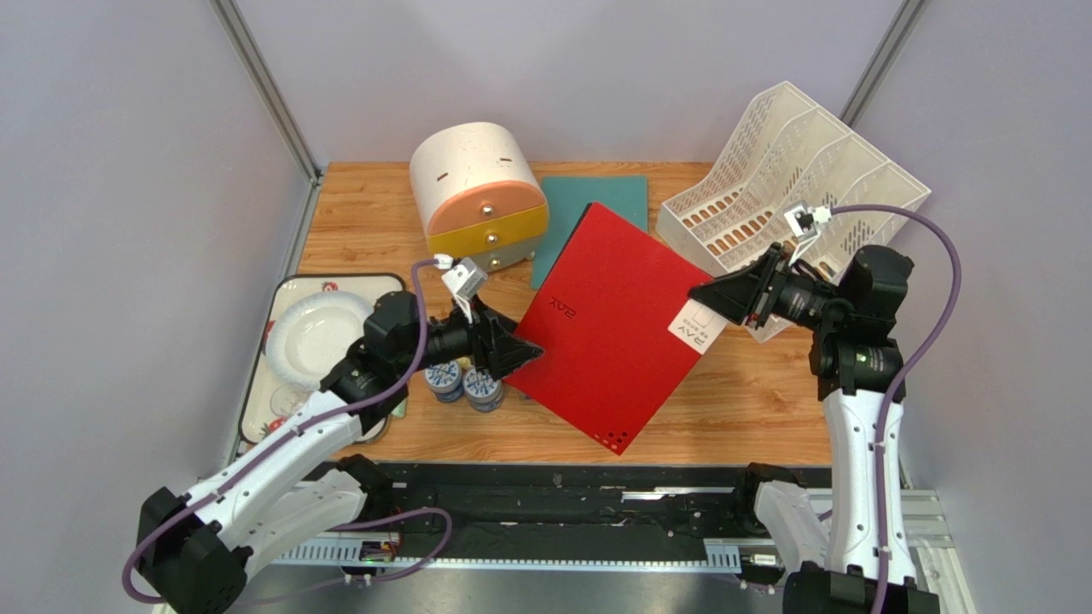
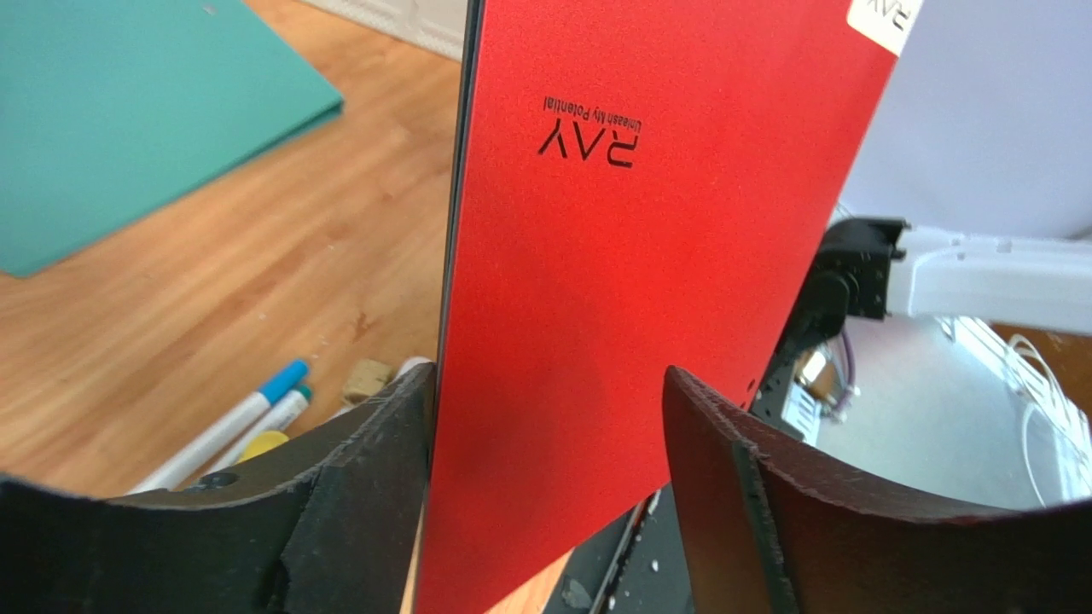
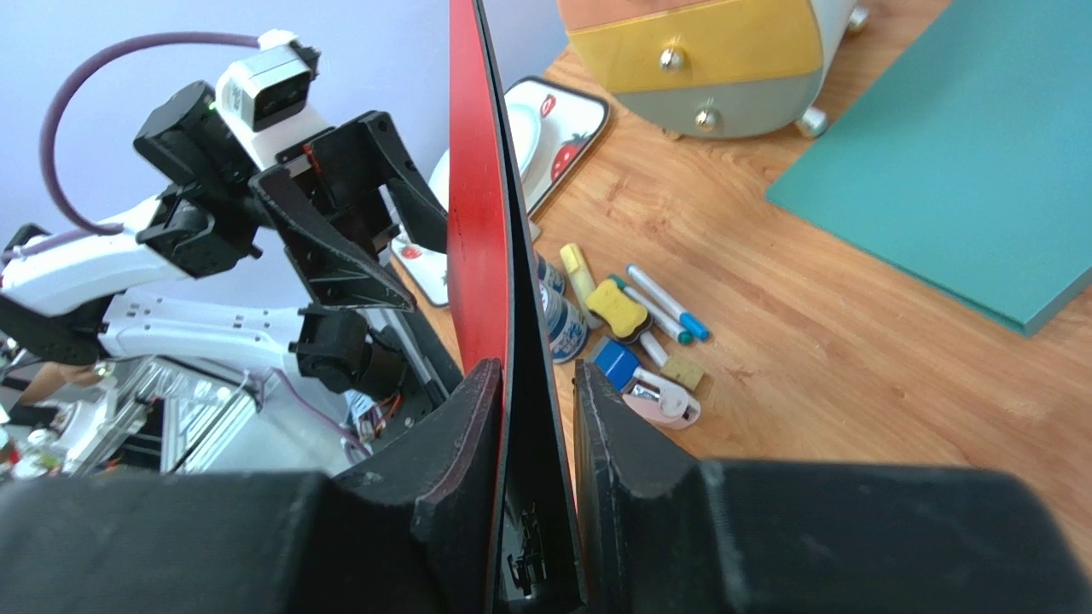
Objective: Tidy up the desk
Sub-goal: Place the folder in the storage box.
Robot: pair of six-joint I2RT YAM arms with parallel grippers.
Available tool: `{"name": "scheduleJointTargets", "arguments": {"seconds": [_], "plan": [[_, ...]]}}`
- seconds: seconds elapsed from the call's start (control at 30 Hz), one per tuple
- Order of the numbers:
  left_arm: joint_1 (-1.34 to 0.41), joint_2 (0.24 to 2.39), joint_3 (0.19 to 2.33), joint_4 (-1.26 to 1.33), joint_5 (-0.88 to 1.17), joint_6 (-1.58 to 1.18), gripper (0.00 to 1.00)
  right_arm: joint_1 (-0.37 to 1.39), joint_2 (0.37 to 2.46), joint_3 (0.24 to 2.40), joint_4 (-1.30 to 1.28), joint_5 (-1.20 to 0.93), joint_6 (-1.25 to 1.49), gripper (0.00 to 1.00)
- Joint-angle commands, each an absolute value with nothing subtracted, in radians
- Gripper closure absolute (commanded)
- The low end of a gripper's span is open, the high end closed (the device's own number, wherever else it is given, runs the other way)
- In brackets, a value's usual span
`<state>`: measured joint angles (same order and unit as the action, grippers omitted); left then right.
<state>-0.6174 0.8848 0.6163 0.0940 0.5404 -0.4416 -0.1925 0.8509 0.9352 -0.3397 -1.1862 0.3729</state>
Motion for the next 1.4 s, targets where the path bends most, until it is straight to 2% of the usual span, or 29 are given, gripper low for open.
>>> {"name": "scheduleJointTargets", "arguments": {"seconds": [0.0, 0.03, 0.17, 0.43, 0.77, 1.37], "plan": [[-0.626, 0.801, 0.669, 0.078, 0.447, -0.410, 0.26, -0.201, 0.790, 1.040, -0.324, -1.014, 0.385, 1.00], [-0.626, 0.778, 0.667, 0.058, 0.430, -0.405, 0.25, -0.199, 0.782, 1.054, -0.339, -0.990, 0.384, 1.00], [-0.623, 0.729, 0.658, 0.023, 0.348, -0.396, 0.09, -0.199, 0.753, 1.098, -0.457, -0.867, 0.347, 1.00], [-0.623, 0.670, 0.649, -0.023, 0.282, -0.390, 0.08, -0.199, 0.690, 1.127, -0.515, -0.752, 0.350, 1.00], [-0.623, 0.672, 0.638, -0.034, 0.258, -0.406, 0.07, -0.199, 0.658, 1.238, -0.650, -0.439, 0.336, 1.00], [-0.623, 0.704, 0.637, -0.011, 0.262, -0.445, 0.06, -0.199, 0.704, 1.382, -0.652, 0.145, 0.425, 1.00]]}}
